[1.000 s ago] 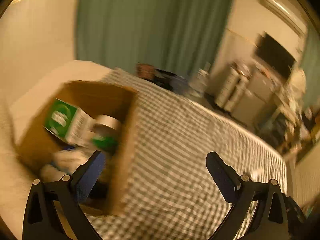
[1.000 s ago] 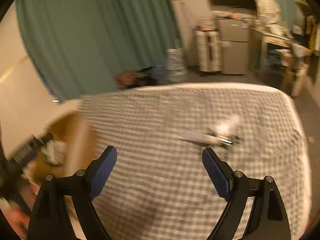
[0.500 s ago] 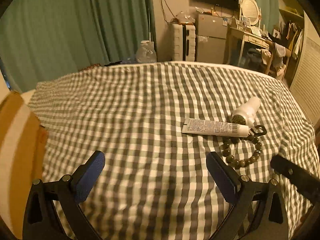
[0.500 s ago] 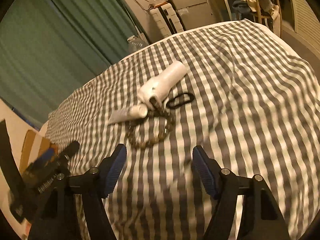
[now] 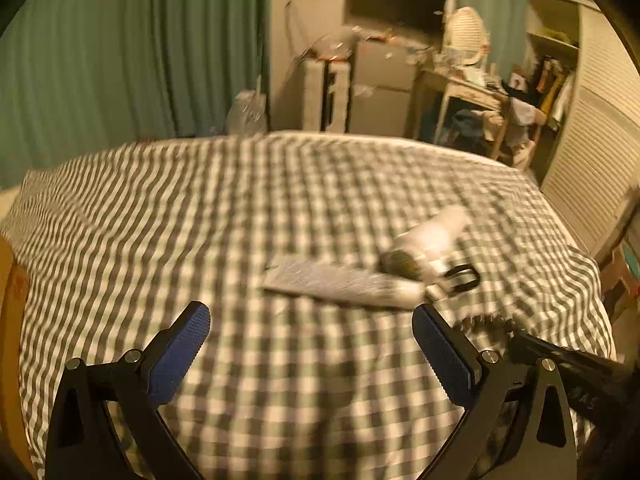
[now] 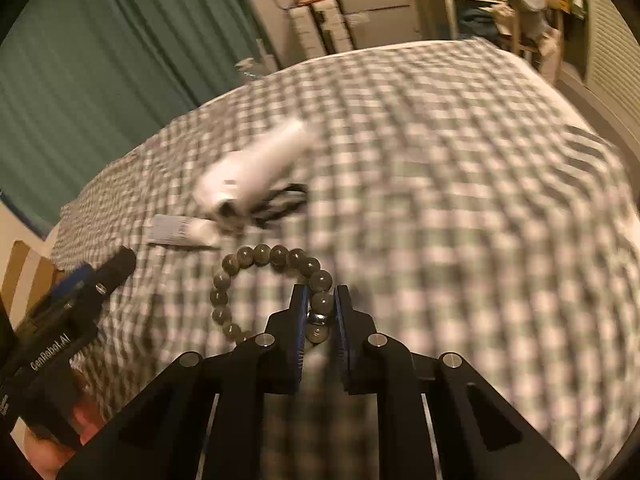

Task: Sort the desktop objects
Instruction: 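Grasp the toothpaste tube with the left tool while the right grasps the bead bracelet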

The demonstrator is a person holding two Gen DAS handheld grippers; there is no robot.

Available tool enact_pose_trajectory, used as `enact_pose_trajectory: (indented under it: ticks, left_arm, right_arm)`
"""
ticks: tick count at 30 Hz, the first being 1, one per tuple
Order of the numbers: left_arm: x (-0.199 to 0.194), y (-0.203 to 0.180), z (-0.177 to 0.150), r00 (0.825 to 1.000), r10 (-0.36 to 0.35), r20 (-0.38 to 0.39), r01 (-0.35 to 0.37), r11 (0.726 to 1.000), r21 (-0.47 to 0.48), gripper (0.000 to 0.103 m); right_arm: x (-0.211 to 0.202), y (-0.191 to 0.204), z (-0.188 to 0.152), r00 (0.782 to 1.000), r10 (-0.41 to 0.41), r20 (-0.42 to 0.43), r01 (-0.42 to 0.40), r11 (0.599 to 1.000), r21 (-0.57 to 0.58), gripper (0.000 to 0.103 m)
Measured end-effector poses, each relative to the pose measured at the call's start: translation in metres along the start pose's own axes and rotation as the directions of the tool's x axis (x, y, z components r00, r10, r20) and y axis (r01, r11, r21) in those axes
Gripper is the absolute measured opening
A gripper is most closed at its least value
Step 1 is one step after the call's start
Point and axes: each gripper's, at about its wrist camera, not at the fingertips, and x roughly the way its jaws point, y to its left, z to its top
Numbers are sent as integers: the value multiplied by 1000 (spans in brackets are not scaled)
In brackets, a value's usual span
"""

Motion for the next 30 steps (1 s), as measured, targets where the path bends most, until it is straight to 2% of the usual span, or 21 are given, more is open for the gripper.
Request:
enact_pose_trajectory:
  ticks: [2,4,6,9,11,13,14,16,17,19,20,21,23,24,25,27,28,29,30]
  left_arm:
    - [3,-17,5,1000,-15,2,15,997,74,103]
    - [16,-32,8,999,26,-19,-22,985,172,103]
    - [34,-41,9,996,47,-80,-27,972,233,103]
    - [55,-47,9,988,66,-137,-34,975,220,103]
    - [59,-50,10,991,63,-120,-40,982,187,103]
    - [61,-52,15,992,101,-82,-89,986,140,103]
    - [62,-50,18,989,117,-90,-107,988,108,103]
    - [63,-39,22,987,101,-123,-103,995,-10,103]
    - [57,-27,22,991,54,-123,-68,991,-113,103]
    - [46,-9,19,996,22,-91,-46,963,-265,103]
    - [46,1,19,996,10,-87,-42,929,-369,103]
    - [53,7,21,993,2,-120,-54,901,-431,103]
    - [69,14,24,977,4,-211,-108,868,-485,103]
    - [80,15,26,972,-24,-232,-106,842,-530,103]
    - [83,15,28,973,-22,-231,-110,833,-542,103]
    - [93,10,32,965,53,-257,-183,836,-517,103]
    - [97,7,33,958,64,-278,-201,843,-499,103]
    - [103,1,35,947,75,-312,-217,866,-450,99]
    - [103,-5,37,943,88,-321,-216,895,-390,78]
  right_arm:
    - [-17,-13,0,999,-34,30,33,999,15,13]
    - [-30,-25,-1,996,-77,50,76,997,24,13]
    - [-39,-40,1,996,-58,68,54,997,61,13]
    - [-43,-51,4,995,-70,75,62,993,98,13]
    - [-40,-54,3,995,-75,66,68,993,95,13]
    - [-35,-55,2,996,-68,50,63,993,100,13]
    - [-32,-55,3,997,-66,44,62,993,99,13]
    - [-29,-60,2,997,-65,35,61,993,106,13]
    - [-24,-61,4,998,-56,33,52,992,118,13]
    - [-24,-65,3,998,-53,35,48,990,136,13]
    - [-26,-66,1,998,-52,37,46,989,142,13]
    - [-26,-67,2,998,-51,37,46,989,144,13]
    - [-25,-67,2,998,-53,37,47,989,139,13]
    - [-25,-66,2,998,-50,33,45,990,136,13]
    - [-25,-65,1,998,-52,31,47,990,134,13]
    - [-26,-64,0,998,-54,29,50,990,130,13]
    - [-27,-63,-1,998,-54,27,51,991,126,13]
    - [-27,-62,-1,998,-55,26,51,991,121,13]
    - [-27,-62,-1,998,-54,27,51,992,119,13]
